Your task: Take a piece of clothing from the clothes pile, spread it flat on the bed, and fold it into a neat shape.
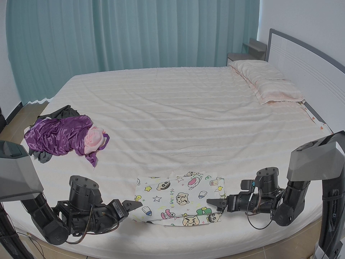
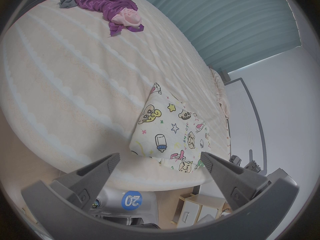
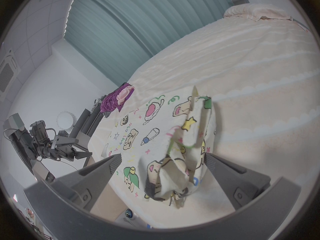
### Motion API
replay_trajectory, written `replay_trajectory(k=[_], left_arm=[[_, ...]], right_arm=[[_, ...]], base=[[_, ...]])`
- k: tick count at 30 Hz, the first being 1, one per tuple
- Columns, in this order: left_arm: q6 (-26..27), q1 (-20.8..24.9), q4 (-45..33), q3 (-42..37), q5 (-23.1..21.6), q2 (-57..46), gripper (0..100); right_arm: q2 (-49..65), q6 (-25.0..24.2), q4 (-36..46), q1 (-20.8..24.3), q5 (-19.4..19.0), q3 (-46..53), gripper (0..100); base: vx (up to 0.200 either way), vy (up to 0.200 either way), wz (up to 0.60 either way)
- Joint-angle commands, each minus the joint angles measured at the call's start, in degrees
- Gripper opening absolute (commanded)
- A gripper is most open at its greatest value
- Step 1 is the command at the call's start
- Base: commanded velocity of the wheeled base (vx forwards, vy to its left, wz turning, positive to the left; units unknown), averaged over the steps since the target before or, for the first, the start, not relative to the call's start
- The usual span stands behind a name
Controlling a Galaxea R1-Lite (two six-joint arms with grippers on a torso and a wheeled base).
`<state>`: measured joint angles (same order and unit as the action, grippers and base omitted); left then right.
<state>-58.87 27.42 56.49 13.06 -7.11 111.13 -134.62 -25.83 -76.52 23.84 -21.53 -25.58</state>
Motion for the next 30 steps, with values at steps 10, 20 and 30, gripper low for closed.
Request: replay_trajectory(k=[10,20,30], left_arm=[[0.0,-0.1,0.0,0.0,0.1,0.3,100],[0.0,-0.1,0.0,0.0,0.1,0.7,100],[0.0,-0.1,0.0,0.2,0.1,0.8,100]], right_arm=[[0.6,0.8,0.2,-0.3,0.0,3.3,0],[0.2,7.1,0.3,-2.4,-1.0,6.8,0],[0.1,8.0,0.3,-2.5,-1.1,7.1,100]], base=[[0.0,0.0,0.0],[0.0,0.0,0.0],[0.0,0.0,0.0]])
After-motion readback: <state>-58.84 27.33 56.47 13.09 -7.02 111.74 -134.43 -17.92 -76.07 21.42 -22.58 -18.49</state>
